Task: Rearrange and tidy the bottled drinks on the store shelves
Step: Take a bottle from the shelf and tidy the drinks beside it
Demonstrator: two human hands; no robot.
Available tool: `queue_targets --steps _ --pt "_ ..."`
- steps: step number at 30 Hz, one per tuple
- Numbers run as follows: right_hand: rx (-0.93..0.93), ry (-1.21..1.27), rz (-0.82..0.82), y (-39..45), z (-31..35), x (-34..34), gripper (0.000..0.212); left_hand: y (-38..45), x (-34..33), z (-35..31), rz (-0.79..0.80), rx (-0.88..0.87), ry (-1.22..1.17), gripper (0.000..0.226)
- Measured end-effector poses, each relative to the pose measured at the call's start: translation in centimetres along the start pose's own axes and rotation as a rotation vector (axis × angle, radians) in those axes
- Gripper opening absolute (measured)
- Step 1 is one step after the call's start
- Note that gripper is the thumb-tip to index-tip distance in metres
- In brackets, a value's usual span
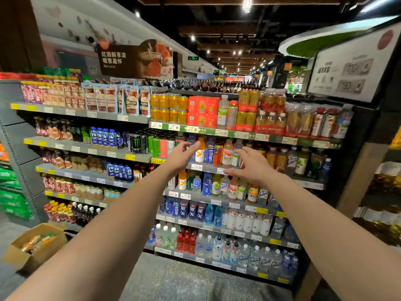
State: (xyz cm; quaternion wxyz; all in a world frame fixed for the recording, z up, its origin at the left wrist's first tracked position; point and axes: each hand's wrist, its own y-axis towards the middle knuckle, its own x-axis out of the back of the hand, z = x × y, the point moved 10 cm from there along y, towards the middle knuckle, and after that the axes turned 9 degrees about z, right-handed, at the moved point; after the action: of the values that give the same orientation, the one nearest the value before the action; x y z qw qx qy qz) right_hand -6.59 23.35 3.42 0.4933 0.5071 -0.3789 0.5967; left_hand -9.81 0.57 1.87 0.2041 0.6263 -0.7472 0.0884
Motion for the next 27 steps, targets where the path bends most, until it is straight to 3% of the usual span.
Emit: queue_targets --steps 8,20,27 --pt "-0.065 -0.026 -0.010 6.1 -0.9 1.0 0.099 6.2 3.0 1.1 0.001 -0.010 -0.083 0.077" --pt "-0.106 -0.070 0.023 15.5 -9.7 0.7 0.093 18.0 -4.0 3.3 0.068 0.007 -0.051 0.073" --pt "-0.093 -0.053 -0.007 22.2 -16.5 3.4 0.096 26.7 -6.4 -0.1 0.046 0.004 -0.050 0.079"
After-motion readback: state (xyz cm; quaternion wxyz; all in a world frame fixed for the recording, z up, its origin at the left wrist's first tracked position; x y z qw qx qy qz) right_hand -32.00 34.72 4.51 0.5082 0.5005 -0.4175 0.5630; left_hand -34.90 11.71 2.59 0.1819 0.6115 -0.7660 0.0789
